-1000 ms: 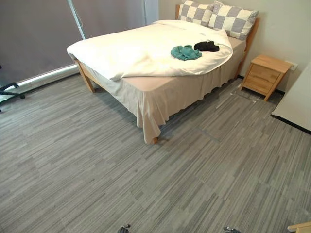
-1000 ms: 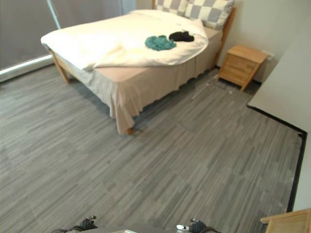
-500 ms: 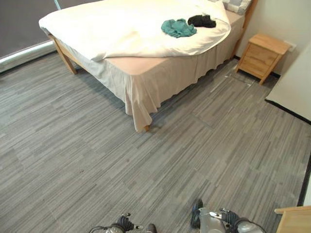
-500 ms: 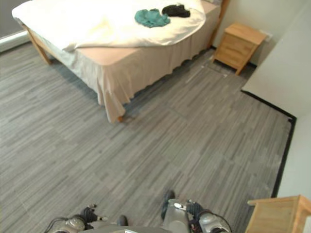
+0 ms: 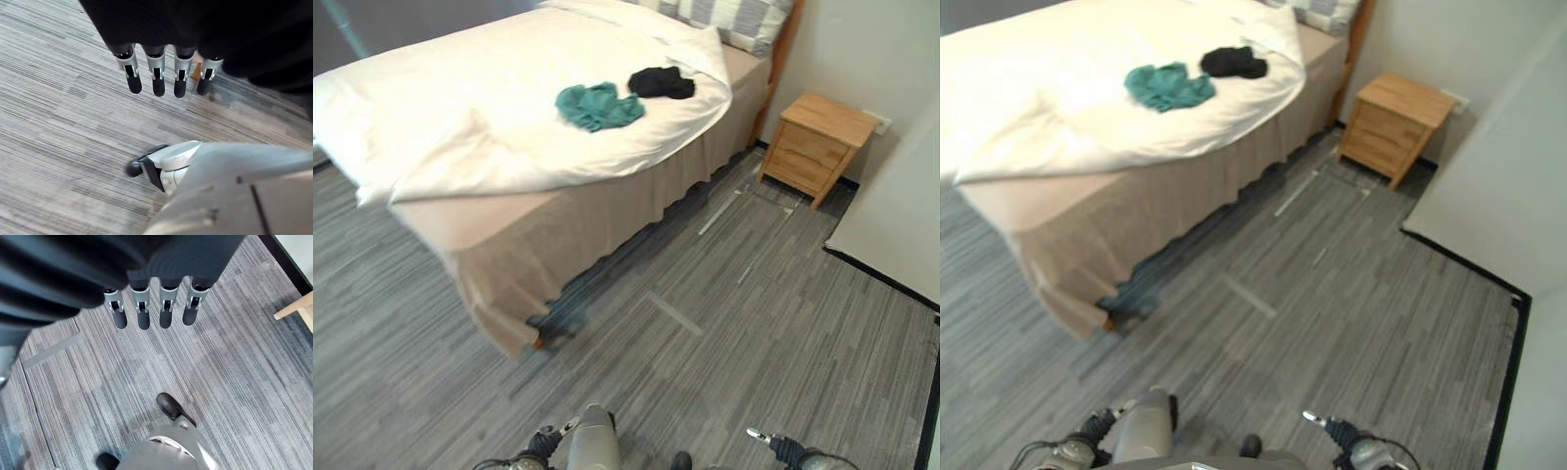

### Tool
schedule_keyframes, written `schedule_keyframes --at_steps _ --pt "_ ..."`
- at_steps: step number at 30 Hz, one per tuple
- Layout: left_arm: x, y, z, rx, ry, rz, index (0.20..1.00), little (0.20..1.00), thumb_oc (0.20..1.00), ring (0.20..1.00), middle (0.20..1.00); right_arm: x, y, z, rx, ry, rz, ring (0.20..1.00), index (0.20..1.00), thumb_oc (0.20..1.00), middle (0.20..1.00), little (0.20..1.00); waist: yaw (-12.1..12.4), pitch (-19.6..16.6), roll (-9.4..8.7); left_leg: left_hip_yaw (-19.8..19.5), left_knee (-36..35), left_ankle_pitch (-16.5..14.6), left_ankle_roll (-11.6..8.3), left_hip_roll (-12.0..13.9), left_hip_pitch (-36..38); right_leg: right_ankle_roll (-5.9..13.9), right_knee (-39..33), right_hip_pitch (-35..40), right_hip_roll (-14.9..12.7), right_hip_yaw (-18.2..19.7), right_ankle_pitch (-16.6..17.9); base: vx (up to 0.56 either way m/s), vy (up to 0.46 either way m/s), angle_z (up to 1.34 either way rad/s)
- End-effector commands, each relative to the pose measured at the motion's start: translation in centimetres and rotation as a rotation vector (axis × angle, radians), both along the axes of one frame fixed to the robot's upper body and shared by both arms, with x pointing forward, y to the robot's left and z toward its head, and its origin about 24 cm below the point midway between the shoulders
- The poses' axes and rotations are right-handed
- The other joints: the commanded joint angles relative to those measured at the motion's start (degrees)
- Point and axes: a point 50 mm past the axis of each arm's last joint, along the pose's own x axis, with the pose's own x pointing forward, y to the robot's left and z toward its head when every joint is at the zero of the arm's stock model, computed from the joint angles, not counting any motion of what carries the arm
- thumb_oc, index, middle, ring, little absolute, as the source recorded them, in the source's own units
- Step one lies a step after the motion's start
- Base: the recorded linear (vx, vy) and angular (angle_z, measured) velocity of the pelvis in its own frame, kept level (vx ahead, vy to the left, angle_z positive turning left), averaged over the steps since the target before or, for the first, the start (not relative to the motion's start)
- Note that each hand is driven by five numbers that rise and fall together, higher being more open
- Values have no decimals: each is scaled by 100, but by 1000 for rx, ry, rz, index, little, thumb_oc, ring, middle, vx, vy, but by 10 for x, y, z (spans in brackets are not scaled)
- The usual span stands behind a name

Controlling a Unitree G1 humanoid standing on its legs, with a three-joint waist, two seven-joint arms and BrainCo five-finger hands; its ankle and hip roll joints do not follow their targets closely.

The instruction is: Tidy up the quilt and then pick up the clothes from the bed and put them into the laundry hamper.

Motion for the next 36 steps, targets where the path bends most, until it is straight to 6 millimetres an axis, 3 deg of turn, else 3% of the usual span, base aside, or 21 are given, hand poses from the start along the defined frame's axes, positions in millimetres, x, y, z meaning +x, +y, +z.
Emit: schedule_keyframes --at_steps 1,2,3,4,5,6,7,8,11,13,14,16,19,22,24,25,27,32,36 --pt "3 -17 -3 -43 15 -16 1000 1000 1000 1000 1000 8 5 2 5 -28 46 1000 1000 1000 1000 1000 158 254 230 1817 -2296 231 -47 -58 1417 654 35 141 29 274 35 935 -28 -63" --pt "-3 -16 -5 -43 36 -12 1000 1000 1000 1000 1000 6 6 1 3 -13 66 1000 1000 1000 1000 1000 164 209 255 2497 -2613 286 -35 48 1520 709 179 234 109 137 -34 663 5 -8" --pt "-12 -14 -7 -47 66 3 1000 1000 1000 1000 1000 6 9 0 10 -6 82 1000 1000 1000 1000 1000 192 68 309 2856 -2885 242 84 48 1852 834 594 251 157 -105 -29 679 58 19" --pt "-24 -12 -9 -52 102 31 1000 1000 1000 1000 1000 3 12 -1 22 14 112 1000 1000 1000 1000 1000 290 -38 320 2819 -3032 58 368 -235 2130 1073 1206 208 58 -293 195 681 160 66" --pt "-29 -14 -11 -61 113 42 1000 1000 1000 1000 1000 3 15 -2 35 1 97 1000 1000 1000 1000 1000 212 -85 304 2582 -3059 -102 599 -503 2222 1488 2233 33 -235 -400 640 595 148 70" --pt "-30 -12 -11 -52 121 38 1000 1000 1000 1000 1000 2 17 -2 46 -1 86 1000 1000 1000 1000 1000 94 -61 322 2471 -3077 -175 711 -561 2370 1638 3026 -258 -323 -277 1200 509 99 147" --pt "-32 -8 -10 -32 137 28 1000 1000 1000 1000 1000 1 20 -3 54 3 80 1000 1000 1000 1000 1000 -85 -12 401 2185 -3105 -253 822 -522 2531 1613 3909 -939 -438 18 1339 418 -58 161" --pt "-29 -4 -9 -20 130 30 1000 1000 1000 1000 1000 3 23 -3 63 -6 71 1000 1000 1000 1000 1000 -163 42 451 1979 -3105 -241 767 -457 2644 1569 3967 -1227 -526 217 1213 402 -154 217" --pt "-15 2 -4 -5 81 5 1000 1000 1000 1000 1000 1 25 -3 71 -16 71 1000 1000 1000 1000 1000 -291 61 468 1310 -3105 -266 622 -427 2778 1184 2434 -1358 -946 283 964 351 -325 245" --pt "-6 5 -1 13 59 -39 1000 1000 1000 1000 1000 0 23 -3 64 -9 70 1000 1000 1000 1000 1000 -370 -2 390 897 -3105 -429 489 -466 2885 1165 887 -1305 -970 764 918 367 -307 176" --pt "-6 5 -1 13 59 -39 1000 1000 1000 1000 1000 0 23 -3 64 -9 70 1000 1000 1000 1000 1000 -373 -9 392 893 -3105 -424 487 -462 2875 1162 860 -1301 -965 757 937 310 -282 146" --pt "5 7 2 33 33 -92 1000 1000 1000 1000 1000 -3 21 -4 61 4 53 1000 1000 1000 1000 1000 -458 -29 316 474 -3105 -529 387 -465 2995 1295 215 -1446 -939 1346 1258 398 -364 142" --pt "7 14 5 53 18 -94 1000 1000 1000 1000 1000 -9 18 -5 62 25 25 1000 1000 1000 1000 1000 -374 -93 228 120 -3105 -583 219 -374 3261 1296 15 -1175 -916 1178 1301 349 -391 145" --pt "7 14 5 49 1 -60 1000 1000 1000 1000 1000 -10 13 -5 51 15 -1 1000 1000 1000 1000 1000 -405 -207 340 -70 -3105 -602 49 -176 3345 1196 -132 -960 -762 1092 1097 261 -348 80" --pt "13 11 7 44 -27 -57 1000 1000 1000 1000 1000 -13 4 -3 26 16 -5 1000 1000 1000 1000 1000 -478 -180 429 35 -2787 -526 -141 -35 3196 1091 -132 -806 -732 881 915 142 -221 36" --pt "13 11 7 44 -27 -57 1000 1000 1000 1000 1000 -13 4 -3 26 16 -5 1000 1000 1000 1000 1000 -486 -181 429 26 -2771 -533 -143 -34 3183 1090 -132 -806 -732 873 914 38 -149 19" --pt "36 9 15 39 -114 -66 1000 1000 1000 1000 1000 -14 -10 -1 -18 20 -7 1000 1000 1000 1000 1000 -577 -46 461 468 -2445 -217 -308 170 2832 1023 -132 -688 -807 589 811 -8 -66 35" --pt "63 18 31 43 -253 -33 1000 1000 1000 1000 1000 -19 -25 2 -55 23 -28 1000 1000 1000 1000 1000 -623 -69 556 849 -2987 69 -399 380 2749 1074 -132 -653 -834 423 746 35 16 28" --pt "84 52 65 126 -447 -27 1000 1000 1000 1000 1000 -33 -31 1 -54 19 -79 1000 1000 1000 1000 1000 -700 -164 726 1155 -3105 112 -474 566 2881 1099 -132 -625 -759 313 740 65 45 -5"
